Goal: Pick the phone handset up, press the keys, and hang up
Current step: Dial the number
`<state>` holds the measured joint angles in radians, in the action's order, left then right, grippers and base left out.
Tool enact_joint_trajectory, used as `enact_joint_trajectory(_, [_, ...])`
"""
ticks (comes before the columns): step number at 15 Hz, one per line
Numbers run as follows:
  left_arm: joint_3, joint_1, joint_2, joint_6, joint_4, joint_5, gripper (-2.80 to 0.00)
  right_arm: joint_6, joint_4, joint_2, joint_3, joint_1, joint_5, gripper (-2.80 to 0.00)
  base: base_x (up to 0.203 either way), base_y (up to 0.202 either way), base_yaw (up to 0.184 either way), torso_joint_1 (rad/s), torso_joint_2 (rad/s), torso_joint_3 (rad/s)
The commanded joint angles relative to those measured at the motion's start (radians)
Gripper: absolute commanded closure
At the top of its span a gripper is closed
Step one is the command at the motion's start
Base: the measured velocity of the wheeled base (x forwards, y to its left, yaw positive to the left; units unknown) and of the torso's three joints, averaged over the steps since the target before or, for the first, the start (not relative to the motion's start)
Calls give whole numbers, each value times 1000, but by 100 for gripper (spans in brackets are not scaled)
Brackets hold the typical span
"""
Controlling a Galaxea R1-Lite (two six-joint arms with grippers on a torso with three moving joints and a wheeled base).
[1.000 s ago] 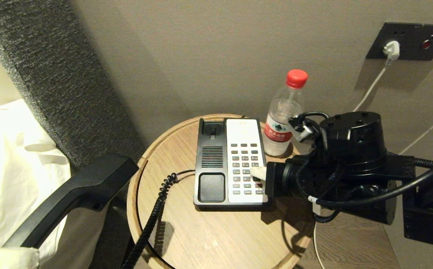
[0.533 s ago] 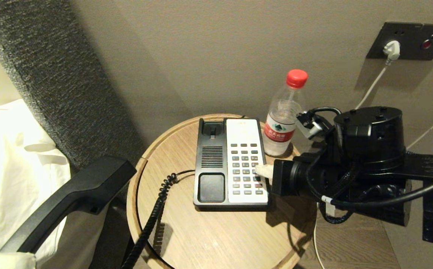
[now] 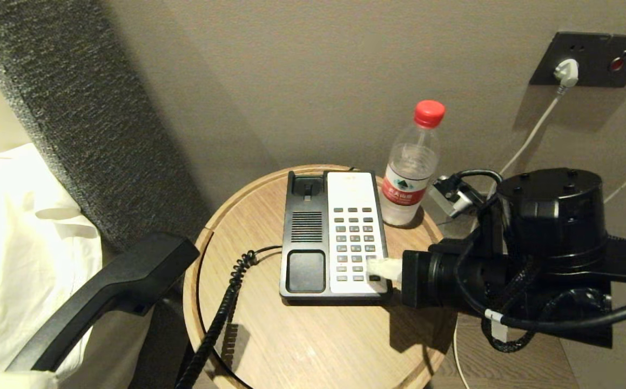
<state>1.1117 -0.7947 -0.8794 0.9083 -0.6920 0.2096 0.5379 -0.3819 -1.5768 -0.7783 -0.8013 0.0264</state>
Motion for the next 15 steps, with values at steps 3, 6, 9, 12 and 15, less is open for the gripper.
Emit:
enact_joint_trajectory(3, [-6,0,-1,6,2,2,0,2,0,0,14,-4,-2,0,0,0,0,0,0,0])
enact_joint_trajectory(6, [-6,0,-3,4,2,2,0,-6,1,-12,17,-1,-8,0,0,0,0,0,0,0])
enact_joint_trajectory(9, [-9,0,-1,5,5,1,0,-7,3,-12,28,-1,-8,0,0,0,0,0,0,0])
enact_joint_trajectory(12, [-9,0,-1,6,5,2,0,-7,3,-9,42,-1,-8,0,0,0,0,0,0,0])
enact_joint_trajectory(15, [-10,0,-1,4,5,2,0,-7,0,-12,48,-1,-8,0,0,0,0,0,0,0])
